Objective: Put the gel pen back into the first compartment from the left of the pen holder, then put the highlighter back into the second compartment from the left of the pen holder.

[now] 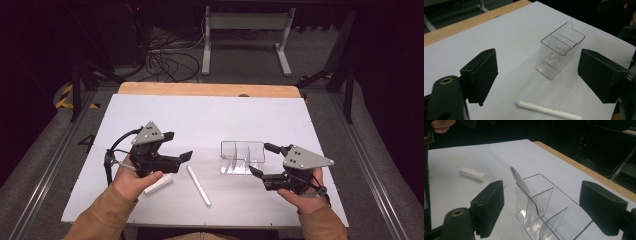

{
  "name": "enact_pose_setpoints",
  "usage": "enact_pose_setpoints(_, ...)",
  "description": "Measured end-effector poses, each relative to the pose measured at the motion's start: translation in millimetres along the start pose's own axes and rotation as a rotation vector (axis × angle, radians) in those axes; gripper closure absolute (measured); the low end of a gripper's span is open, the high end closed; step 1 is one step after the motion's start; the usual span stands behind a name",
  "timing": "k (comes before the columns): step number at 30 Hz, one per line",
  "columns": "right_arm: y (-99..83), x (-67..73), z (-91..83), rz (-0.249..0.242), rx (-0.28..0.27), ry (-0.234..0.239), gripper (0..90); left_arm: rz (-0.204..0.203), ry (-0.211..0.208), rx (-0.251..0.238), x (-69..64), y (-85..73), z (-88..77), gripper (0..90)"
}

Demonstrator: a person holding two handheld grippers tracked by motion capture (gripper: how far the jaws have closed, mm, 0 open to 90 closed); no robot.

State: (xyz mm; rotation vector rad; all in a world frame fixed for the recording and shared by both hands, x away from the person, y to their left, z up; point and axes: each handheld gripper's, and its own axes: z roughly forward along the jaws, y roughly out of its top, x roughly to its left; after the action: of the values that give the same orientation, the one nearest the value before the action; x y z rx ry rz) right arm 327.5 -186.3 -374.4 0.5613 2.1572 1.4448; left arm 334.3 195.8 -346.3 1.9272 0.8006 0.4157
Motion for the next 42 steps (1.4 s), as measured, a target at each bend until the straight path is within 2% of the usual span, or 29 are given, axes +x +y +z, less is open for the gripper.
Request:
enact_pose_setpoints(4, 0.3, 2.2, 1.6, 0.008, 0.001, 0.002, 19.7, -0.002, 0.008, -0.033, 3.5, -15.2, -8.4, 14.7)
enact_pose_setpoints(6, 0.5, 3.5, 2.8, 0.01, 0.002, 0.006, 19.7, 0.015, 0.032, -0.049, 5.8, -24.2, -14.2, 14.0)
enact_pose_setpoints(7, 0.7, 4.0, 3.0, 0.011, 0.001, 0.008, 19.7, 0.005, 0.031, -0.06, 6.3, -30.1, -17.7, 14.0)
enact_pose_setpoints(8, 0.9, 4.6, 3.4, 0.013, -0.003, 0.01, 19.7, 0.012, 0.041, -0.068, 7.7, -34.1, -20.5, 14.0)
enact_pose_setpoints(11, 2.3, 7.1, 4.7, 0.018, -0.006, 0.011, 19.7, 0.006, 0.053, -0.073, 9.0, -42.5, -26.9, 14.0)
enact_pose_setpoints(13, 3.6, 8.7, 5.1, 0.014, -0.009, 0.012, 19.7, 0.015, 0.061, -0.077, 10.8, -44.7, -30.5, 14.0)
enact_pose_setpoints(17, 6.1, 11.7, 4.9, 0.007, -0.009, 0.01, 19.6, -0.006, 0.054, -0.084, 13.3, -48.3, -31.6, 12.9)
enact_pose_setpoints(20, 6.2, 12.8, 5.9, 0.004, -0.005, 0.01, 19.6, 0.001, 0.041, -0.073, 14.6, -51.2, -28.5, 11.3)
enact_pose_setpoints(24, 6.4, 14.0, 6.3, 0.009, -0.004, 0.011, 19.2, -0.014, 0.018, -0.087, 14.9, -54.3, -28.9, 10.3)
enact_pose_setpoints(26, 6.9, 14.1, 6.5, 0.01, -0.005, 0.016, 19.2, 0.012, 0.03, -0.09, 16.5, -54.8, -31.7, 10.0)
enact_pose_setpoints(27, 7.0, 14.6, 6.9, 0.014, -0.003, 0.019, 19.2, 0.003, 0.023, -0.096, 15.7, -55.5, -33.0, 9.8)
enact_pose_setpoints(29, 7.7, 15.7, 8.4, 0.019, 0.005, 0.022, 19.2, 0.011, 0.025, -0.1, 16.5, -56.2, -35.8, 9.6)
enact_pose_setpoints(32, 9.9, 17.1, 10.4, 0.024, 0.013, 0.027, 21.8, 0.017, 0.045, -0.106, 16.8, -57.4, -38.1, 9.5)
enact_pose_setpoints(37, 17.0, 20.2, 14.0, 0.018, 0.011, 0.031, 21.8, -0.004, 0.041, -0.109, 18.7, -59.0, -40.9, 9.5)
enact_pose_setpoints(38, 18.6, 21.0, 14.9, 0.016, 0.012, 0.032, 21.8, 0.01, 0.041, -0.111, 20.2, -59.5, -41.9, 8.9)
enact_pose_setpoints(41, 23.1, 23.4, 18.1, 0.017, 0.013, 0.044, 22.4, -0.003, 0.022, -0.113, 22.4, -60.6, -43.4, 6.6)
enact_pose_setpoints(42, 24.6, 24.4, 19.3, 0.023, 0.015, 0.051, 22.4, 0.009, 0.029, -0.116, 23.1, -60.8, -44.3, 6.7)
